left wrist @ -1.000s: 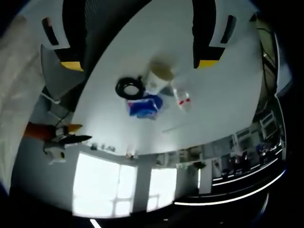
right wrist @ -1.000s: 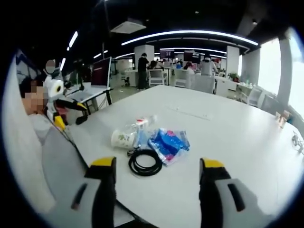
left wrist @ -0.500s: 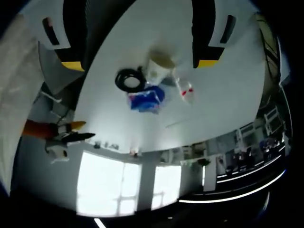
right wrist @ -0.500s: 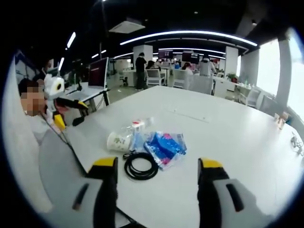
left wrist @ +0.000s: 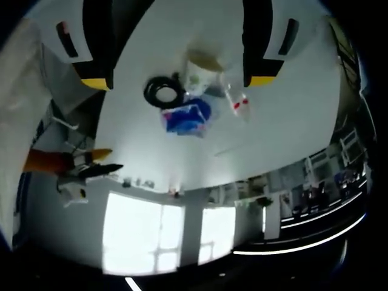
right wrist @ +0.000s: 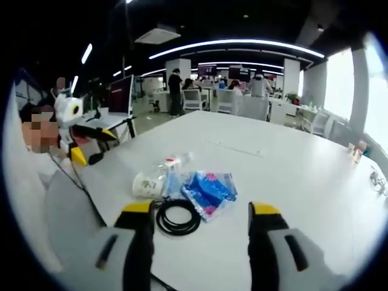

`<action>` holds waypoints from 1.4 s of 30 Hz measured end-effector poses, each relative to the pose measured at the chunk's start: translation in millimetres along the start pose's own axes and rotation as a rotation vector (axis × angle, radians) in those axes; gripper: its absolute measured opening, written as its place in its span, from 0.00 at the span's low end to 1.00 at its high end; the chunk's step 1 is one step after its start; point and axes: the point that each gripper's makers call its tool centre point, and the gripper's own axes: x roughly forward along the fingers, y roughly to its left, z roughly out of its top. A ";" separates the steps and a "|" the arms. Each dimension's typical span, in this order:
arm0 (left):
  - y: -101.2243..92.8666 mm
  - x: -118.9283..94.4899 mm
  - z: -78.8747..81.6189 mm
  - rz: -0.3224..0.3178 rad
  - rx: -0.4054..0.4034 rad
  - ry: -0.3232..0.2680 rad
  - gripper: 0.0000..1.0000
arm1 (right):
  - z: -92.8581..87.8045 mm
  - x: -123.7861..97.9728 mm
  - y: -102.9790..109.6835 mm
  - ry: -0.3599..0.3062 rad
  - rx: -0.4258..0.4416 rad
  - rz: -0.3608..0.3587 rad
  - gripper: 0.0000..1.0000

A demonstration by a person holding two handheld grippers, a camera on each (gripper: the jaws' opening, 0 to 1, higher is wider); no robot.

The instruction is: Arrange the tabletop items into an orderly group along one side of the table until the central work area is clear of visible clutter.

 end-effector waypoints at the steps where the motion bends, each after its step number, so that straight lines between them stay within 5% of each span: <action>1: 0.9 2.5 1.5 0.000 0.002 -0.001 0.84 | -0.1 1.7 -0.9 0.006 -0.003 -0.009 0.58; 14: 8.4 30.4 14.5 -0.025 0.018 -0.009 0.78 | 1.7 23.1 -1.4 0.014 0.011 -0.036 0.52; 42: 19.6 115.0 22.2 -0.074 0.058 0.043 0.65 | -25.3 61.0 -25.5 0.086 0.099 -0.114 0.43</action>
